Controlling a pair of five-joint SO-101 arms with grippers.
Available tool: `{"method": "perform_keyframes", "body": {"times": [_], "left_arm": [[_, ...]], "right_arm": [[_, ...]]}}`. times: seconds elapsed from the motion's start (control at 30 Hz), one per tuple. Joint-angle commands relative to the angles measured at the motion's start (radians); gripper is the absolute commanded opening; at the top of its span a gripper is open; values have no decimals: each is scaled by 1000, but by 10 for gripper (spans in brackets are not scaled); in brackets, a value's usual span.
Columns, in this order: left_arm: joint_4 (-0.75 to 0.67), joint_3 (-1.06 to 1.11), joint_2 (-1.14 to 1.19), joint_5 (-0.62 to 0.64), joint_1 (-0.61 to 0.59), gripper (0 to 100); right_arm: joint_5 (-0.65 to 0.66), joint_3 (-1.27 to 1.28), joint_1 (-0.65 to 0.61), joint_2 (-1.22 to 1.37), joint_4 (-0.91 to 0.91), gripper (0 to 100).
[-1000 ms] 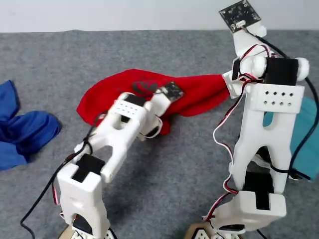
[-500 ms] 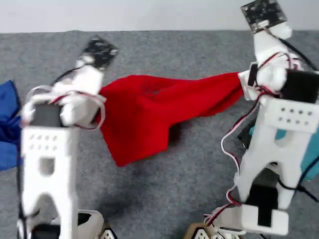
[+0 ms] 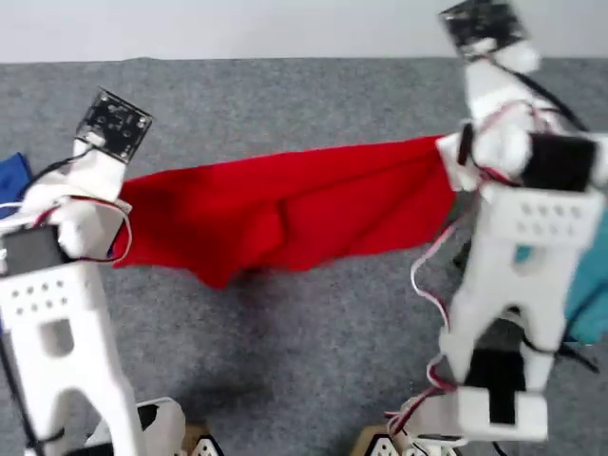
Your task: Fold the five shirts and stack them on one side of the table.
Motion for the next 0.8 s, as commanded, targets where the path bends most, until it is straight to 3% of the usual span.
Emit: {"method": "perform_keyframes", "body": {"times": [0.0,0.13,0.23,0.33,0.43,0.6,0.77], "left_arm": [[-247,116,121,-11,-12,5],[-505,171,359,-11,-12,6],[-555,108,496,-8,-20,53],[-477,-24,542,34,-44,153],[-350,-174,534,95,-57,193],[-97,-348,516,9,0,194],[92,-320,535,-92,135,194]], "right_arm": [[-12,-3,-94,128,5,11],[-12,-9,-125,340,-97,11],[-12,-11,-120,438,-153,11],[-12,-11,-116,483,-168,11],[-12,-11,-113,492,-168,11],[-11,-11,-114,489,-168,11],[-11,-11,-117,490,-168,11]]}}
